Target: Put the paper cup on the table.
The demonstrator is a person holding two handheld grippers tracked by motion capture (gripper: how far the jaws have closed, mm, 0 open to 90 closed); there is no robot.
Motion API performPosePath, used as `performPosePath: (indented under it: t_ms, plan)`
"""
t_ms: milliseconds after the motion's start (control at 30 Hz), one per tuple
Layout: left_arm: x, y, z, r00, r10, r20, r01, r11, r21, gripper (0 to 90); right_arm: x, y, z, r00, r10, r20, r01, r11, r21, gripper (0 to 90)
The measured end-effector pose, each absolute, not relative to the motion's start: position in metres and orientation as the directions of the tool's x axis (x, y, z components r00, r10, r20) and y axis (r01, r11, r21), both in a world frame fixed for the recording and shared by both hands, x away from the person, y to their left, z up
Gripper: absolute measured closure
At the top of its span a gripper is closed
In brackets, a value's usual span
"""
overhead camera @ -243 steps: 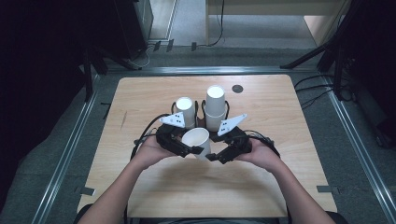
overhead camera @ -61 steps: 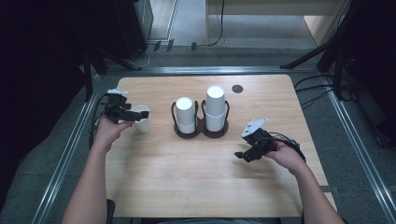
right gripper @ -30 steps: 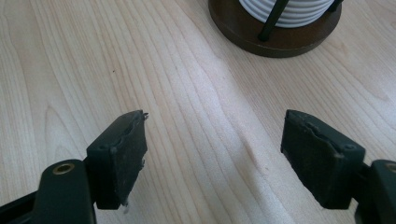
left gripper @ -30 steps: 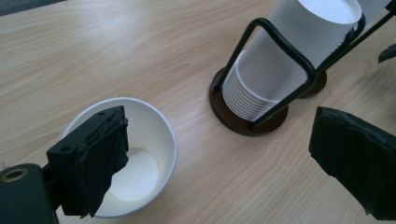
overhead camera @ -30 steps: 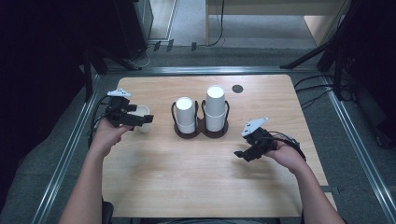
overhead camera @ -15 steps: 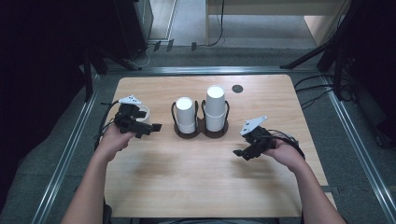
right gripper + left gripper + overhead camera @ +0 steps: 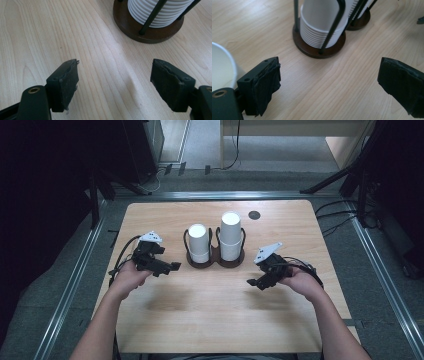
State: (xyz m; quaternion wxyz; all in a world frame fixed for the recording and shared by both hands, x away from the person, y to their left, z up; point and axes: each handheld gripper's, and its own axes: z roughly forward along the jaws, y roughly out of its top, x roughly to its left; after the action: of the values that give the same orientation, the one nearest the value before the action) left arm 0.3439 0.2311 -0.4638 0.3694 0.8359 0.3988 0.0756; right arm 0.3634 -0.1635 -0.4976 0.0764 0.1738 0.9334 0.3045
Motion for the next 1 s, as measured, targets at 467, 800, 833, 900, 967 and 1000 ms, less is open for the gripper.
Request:
performPosePath:
  t_ms: [467, 800, 833, 900, 967, 1000]
  plan:
    - [0.336, 0.208, -0.482, 0.700, 0.706, -0.109, 0.573, -0.464, 0.676, 4.8, 0.366, -0.156, -0.498, -0.936, 0.351, -0.038, 0.262, 0.763, 0.591, 23.0]
    - [0.331, 0.185, -0.492, 0.731, 0.678, -0.068, 0.536, -0.511, 0.672, 4.8, 0.366, -0.156, -0.498, -0.936, 0.351, -0.038, 0.262, 0.763, 0.591, 23.0]
    - [0.330, 0.184, -0.493, 0.735, 0.675, -0.064, 0.533, -0.517, 0.670, 4.8, 0.366, -0.155, -0.498, -0.936, 0.350, -0.039, 0.261, 0.765, 0.589, 23.0]
    - [0.330, 0.180, -0.494, 0.742, 0.668, -0.060, 0.529, -0.527, 0.665, 4.8, 0.366, -0.155, -0.498, -0.936, 0.349, -0.039, 0.260, 0.765, 0.589, 22.9]
    - [0.330, 0.177, -0.495, 0.748, 0.661, -0.056, 0.524, -0.537, 0.661, 4.8, 0.366, -0.155, -0.498, -0.937, 0.348, -0.039, 0.260, 0.765, 0.589, 23.0]
    - [0.330, 0.176, -0.496, 0.750, 0.660, -0.054, 0.523, -0.541, 0.659, 4.8, 0.366, -0.156, -0.498, -0.937, 0.348, -0.039, 0.260, 0.766, 0.589, 23.0]
